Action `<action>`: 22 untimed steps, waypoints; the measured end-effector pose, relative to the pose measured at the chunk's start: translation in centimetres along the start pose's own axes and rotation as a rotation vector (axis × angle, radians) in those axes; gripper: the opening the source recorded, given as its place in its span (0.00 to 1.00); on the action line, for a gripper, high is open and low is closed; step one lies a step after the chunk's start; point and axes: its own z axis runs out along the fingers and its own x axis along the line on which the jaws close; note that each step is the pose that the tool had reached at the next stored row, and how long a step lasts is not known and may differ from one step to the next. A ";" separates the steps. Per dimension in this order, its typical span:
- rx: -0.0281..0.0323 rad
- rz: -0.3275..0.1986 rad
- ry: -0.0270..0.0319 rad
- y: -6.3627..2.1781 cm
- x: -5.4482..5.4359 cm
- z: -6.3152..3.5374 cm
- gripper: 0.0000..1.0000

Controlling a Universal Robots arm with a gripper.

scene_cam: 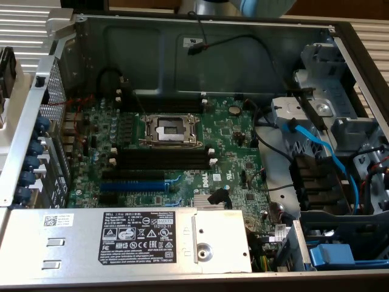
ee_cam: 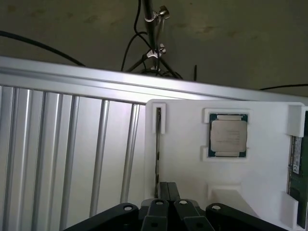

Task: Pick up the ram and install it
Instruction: 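Pick up the ram and move it above insertion slot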

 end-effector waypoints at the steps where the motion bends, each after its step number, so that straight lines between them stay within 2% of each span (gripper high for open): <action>1: 0.0000 0.000 0.0000 0.02 0.0 0.19 0.10; 20: 0.0002 0.000 0.0000 0.26 0.5 3.66 0.10; 22: -0.0011 0.000 0.0000 0.28 0.5 3.77 0.10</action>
